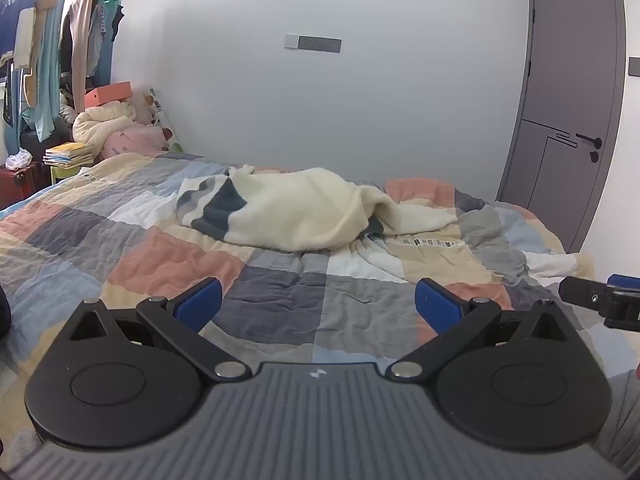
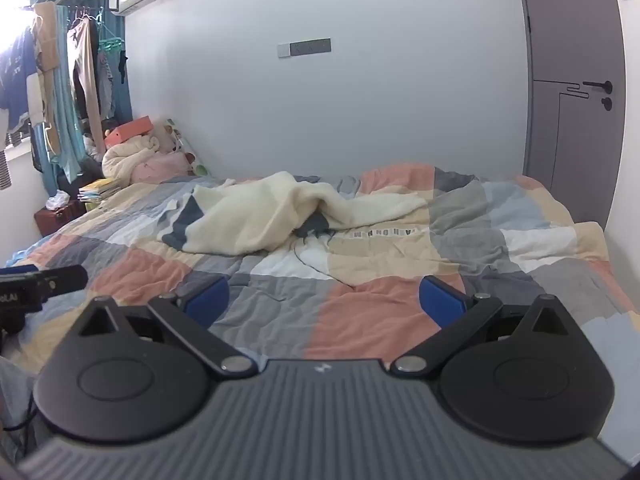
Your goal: Fold large clothes
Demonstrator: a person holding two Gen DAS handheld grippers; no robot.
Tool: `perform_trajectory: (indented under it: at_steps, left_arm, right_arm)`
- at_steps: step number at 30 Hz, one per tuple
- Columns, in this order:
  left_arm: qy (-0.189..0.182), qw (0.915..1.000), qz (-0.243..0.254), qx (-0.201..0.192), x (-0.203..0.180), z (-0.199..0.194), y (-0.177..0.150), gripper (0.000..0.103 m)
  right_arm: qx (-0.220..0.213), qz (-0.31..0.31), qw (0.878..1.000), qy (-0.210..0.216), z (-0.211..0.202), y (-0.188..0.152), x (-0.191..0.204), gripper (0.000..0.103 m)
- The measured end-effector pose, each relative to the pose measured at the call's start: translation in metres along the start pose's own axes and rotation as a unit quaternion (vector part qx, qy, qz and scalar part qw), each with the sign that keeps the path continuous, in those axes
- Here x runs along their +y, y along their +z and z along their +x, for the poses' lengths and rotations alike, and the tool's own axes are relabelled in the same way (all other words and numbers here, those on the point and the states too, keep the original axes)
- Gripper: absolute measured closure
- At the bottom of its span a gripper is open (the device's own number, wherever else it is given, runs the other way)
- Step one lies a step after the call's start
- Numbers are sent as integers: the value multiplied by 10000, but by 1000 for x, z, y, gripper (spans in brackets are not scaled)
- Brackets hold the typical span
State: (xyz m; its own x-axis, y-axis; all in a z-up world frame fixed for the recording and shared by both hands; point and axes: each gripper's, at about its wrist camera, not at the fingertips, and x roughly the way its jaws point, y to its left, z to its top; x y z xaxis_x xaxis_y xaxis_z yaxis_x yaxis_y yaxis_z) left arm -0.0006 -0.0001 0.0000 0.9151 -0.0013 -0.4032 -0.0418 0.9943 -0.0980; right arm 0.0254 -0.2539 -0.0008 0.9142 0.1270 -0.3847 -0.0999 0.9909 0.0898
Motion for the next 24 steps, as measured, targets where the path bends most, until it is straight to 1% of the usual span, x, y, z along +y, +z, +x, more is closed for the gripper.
perform_trajectory:
  at_steps: [5, 6, 8, 9, 11, 15, 18, 24]
  left_arm:
    - [1, 10000, 83, -21, -4, -3, 0, 0]
    - [-1, 10000, 96, -22, -6, -3, 0, 0]
    - [-8, 9999, 109, -21, -8, -5, 0, 0]
    - [-2, 10000, 70, -7, -7, 1, 3, 0]
    - [-12, 10000, 56, 7, -7, 2, 3, 0]
    - [-12, 10000, 68, 18, -11, 2, 4, 0]
    - [-20, 10000, 8, 17, -6, -1, 4, 0]
    - [44, 10000, 23, -12, -6, -7, 5, 0]
  right_arm:
    - [-58, 41, 10000, 29, -1, 5, -1, 0]
    - [-48, 63, 10000, 20, -1, -3, -6, 0]
    - [-64, 69, 10000, 25, -2, -4, -8, 0]
    - [4, 119, 9999, 37, -1, 0, -9, 0]
    - [-16, 87, 10000, 17, -1, 0, -10, 0]
    - [-45, 54, 10000, -9, -2, -2, -9, 0]
    - [-37, 63, 10000, -4, -2, -2, -7, 0]
    - [16, 27, 9999, 145, 0, -3, -4, 0]
